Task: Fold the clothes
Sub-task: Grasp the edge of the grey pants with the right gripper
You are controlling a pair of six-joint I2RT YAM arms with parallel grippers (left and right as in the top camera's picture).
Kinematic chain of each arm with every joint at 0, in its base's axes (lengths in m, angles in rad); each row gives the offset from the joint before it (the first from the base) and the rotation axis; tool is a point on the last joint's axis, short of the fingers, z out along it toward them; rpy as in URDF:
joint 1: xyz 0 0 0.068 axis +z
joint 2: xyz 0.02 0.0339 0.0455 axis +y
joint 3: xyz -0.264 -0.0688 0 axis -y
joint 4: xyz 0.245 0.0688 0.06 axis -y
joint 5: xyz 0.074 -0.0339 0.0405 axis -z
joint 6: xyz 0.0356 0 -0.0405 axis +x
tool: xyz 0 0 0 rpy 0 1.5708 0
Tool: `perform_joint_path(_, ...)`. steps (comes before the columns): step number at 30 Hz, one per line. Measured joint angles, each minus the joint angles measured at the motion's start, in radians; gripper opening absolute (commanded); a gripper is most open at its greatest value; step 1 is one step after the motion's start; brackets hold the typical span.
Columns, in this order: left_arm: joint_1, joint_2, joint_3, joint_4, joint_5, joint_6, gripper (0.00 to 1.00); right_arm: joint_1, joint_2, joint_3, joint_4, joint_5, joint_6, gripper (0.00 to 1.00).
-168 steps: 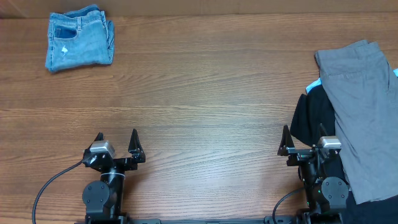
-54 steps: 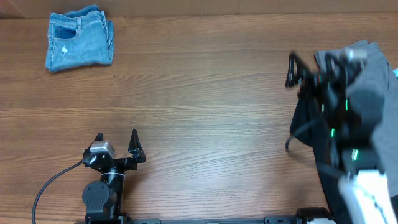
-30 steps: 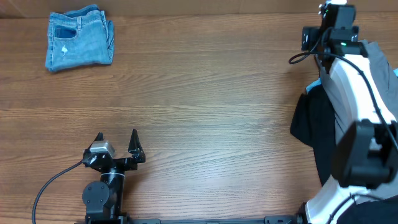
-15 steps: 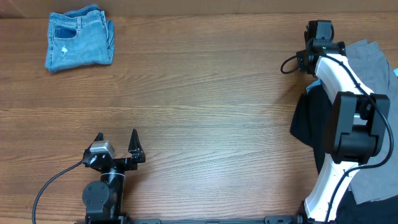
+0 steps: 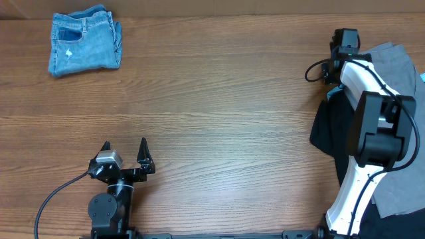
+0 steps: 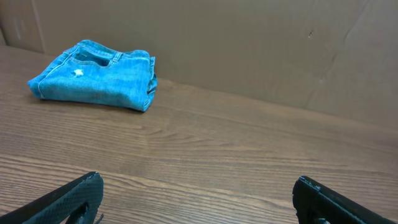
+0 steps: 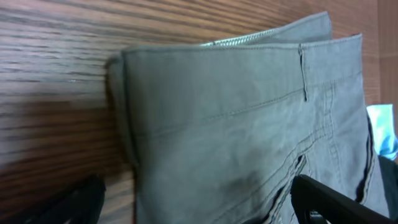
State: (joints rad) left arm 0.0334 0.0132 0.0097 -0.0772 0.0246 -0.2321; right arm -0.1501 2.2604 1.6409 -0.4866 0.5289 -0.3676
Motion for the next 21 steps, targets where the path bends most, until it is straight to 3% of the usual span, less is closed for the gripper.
perform_joint_path(8,0.0,0.0,0.0,0.0,0.0,0.0,1.0,-0.035,0.006,0.002,-0.003,-0.075,0.005,0.71)
perform_joint_path(11,0.0,0.0,0.0,0.0,0.0,0.0,1.0,-0.035,0.009,0.002,-0.001,-0.093,0.025,0.51)
perform_joint_path(21,0.0,0.0,0.0,0.0,0.0,0.0,1.0,-0.034,0.016,0.002,-0.004,-0.121,0.127,0.04)
